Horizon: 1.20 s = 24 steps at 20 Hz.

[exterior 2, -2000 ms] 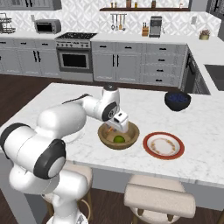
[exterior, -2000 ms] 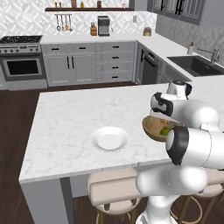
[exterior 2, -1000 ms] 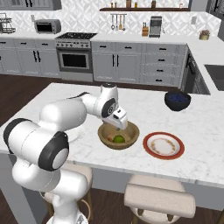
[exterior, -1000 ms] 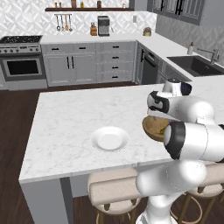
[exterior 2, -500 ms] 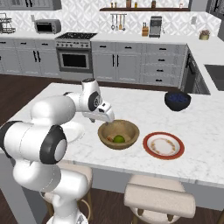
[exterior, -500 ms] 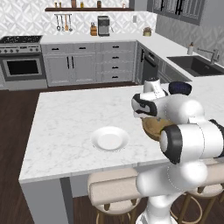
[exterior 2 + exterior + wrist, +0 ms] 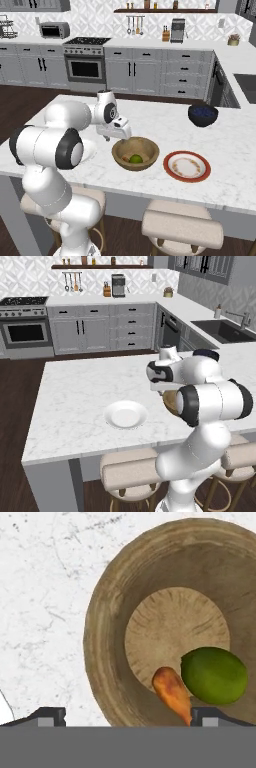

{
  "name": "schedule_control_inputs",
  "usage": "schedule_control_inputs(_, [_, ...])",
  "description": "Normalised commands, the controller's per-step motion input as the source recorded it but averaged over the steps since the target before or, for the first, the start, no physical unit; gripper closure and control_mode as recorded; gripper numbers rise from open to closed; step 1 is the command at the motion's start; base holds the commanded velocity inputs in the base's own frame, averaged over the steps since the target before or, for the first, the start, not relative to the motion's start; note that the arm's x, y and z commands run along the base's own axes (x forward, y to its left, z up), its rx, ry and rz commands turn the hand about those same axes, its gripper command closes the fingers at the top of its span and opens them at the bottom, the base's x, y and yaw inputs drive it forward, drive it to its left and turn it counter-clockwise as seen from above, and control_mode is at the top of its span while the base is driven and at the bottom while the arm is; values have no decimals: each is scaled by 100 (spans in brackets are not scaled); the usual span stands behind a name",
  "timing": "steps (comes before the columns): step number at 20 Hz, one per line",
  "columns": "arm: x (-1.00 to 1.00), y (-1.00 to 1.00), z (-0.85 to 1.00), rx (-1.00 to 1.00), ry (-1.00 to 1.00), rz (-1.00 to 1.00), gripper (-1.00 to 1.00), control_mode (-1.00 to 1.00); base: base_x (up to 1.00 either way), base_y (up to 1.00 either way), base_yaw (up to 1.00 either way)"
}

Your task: Pick the chicken drumstick and lime from their plates and place them in the bowl. Then put the bowl in the fridge.

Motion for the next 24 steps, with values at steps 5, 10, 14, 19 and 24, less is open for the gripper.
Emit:
schedule_control_inputs(5, [3, 3, -24, 0, 0, -1, -100, -100, 0, 0, 0])
schedule_control_inputs(10, [0, 0, -27, 0, 0, 0, -100, -100, 0, 0, 0])
schedule_control_inputs(14, [0, 0, -26, 0, 0, 0, -100, -100, 0, 0, 0])
schedule_control_inputs(19, [0, 1, -16, 0, 0, 0, -100, -100, 0, 0, 0])
schedule_control_inputs(24, [0, 0, -18, 0, 0, 3, -100, -100, 0, 0, 0])
